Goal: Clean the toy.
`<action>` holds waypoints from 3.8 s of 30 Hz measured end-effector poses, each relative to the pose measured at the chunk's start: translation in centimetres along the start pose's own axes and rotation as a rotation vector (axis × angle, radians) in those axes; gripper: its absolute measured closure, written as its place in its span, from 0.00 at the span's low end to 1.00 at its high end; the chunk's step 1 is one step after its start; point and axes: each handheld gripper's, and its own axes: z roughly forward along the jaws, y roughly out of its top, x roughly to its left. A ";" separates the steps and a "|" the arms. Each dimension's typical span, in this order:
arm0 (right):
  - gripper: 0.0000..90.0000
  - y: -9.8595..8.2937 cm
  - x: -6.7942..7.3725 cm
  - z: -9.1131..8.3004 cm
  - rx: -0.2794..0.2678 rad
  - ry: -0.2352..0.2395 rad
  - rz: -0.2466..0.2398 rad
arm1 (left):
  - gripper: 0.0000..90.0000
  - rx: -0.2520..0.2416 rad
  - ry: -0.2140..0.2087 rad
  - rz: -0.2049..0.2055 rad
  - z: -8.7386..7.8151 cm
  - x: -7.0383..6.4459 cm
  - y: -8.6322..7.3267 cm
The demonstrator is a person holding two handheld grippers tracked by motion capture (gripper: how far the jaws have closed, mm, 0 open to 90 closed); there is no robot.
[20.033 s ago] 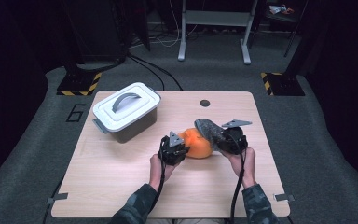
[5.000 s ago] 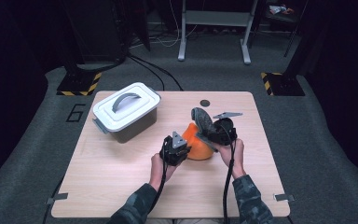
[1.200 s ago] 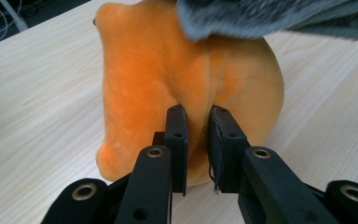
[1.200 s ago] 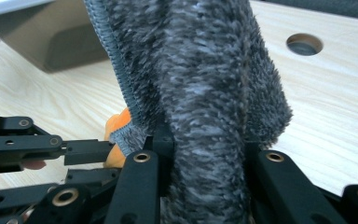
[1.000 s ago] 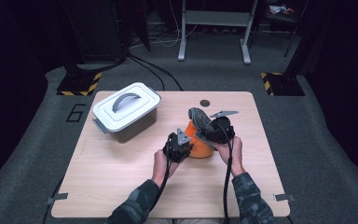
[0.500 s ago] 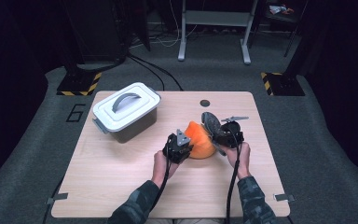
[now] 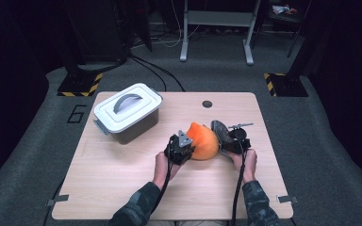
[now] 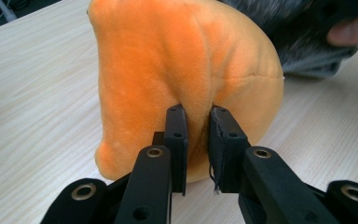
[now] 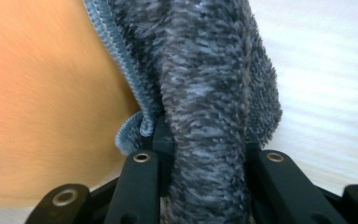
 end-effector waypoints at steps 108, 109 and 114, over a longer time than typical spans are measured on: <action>0.78 3.8 6.1 -4.5 -0.167 0.133 -0.159 | 0.90 0.000 0.000 -0.014 -0.8 -0.4 -0.5; 0.78 3.7 5.7 -4.4 -0.165 0.128 -0.161 | 0.90 0.000 0.000 -0.015 -0.8 -0.4 -0.5; 0.78 3.0 4.5 -3.9 -0.145 0.104 -0.126 | 0.90 -0.003 -0.002 -0.016 -0.7 -0.4 -0.6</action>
